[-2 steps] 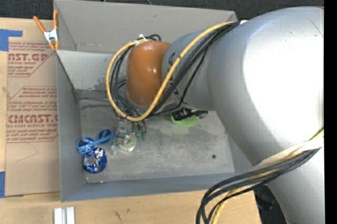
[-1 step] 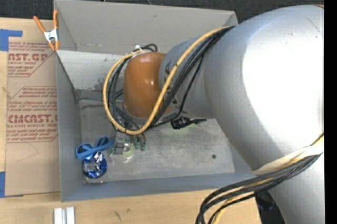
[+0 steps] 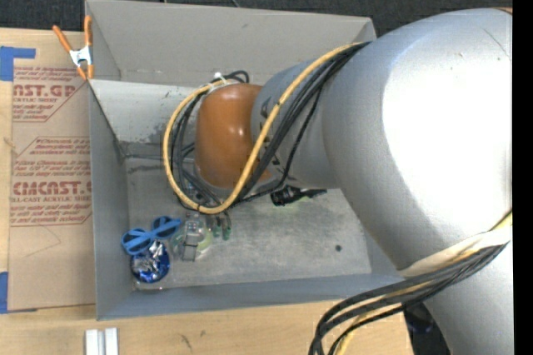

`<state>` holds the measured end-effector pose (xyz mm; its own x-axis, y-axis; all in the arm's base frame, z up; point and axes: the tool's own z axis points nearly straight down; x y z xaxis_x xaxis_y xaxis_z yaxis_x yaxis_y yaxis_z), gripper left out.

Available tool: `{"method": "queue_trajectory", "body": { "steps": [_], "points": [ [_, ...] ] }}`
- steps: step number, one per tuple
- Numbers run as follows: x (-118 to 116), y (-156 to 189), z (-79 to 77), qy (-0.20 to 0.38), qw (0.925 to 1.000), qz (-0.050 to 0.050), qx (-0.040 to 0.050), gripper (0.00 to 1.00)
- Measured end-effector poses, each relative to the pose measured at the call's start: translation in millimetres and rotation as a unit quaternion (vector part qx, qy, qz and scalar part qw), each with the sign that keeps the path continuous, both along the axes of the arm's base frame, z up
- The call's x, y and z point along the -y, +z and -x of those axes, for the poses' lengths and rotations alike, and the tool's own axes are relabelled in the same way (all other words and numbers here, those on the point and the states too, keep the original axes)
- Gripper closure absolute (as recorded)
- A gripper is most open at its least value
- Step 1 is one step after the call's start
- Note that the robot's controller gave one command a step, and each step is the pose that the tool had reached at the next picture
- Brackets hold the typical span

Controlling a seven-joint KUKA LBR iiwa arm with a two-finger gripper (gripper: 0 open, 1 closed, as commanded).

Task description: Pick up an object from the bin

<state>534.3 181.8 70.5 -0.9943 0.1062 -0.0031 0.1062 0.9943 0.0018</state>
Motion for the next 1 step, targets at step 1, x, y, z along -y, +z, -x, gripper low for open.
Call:
{"method": "queue_trajectory", "body": {
  "steps": [1],
  "points": [
    [-35.4, 0.6, 53.6, 0.126, 0.9921, 0.0, 0.0024, 0.0]
  ]
}}
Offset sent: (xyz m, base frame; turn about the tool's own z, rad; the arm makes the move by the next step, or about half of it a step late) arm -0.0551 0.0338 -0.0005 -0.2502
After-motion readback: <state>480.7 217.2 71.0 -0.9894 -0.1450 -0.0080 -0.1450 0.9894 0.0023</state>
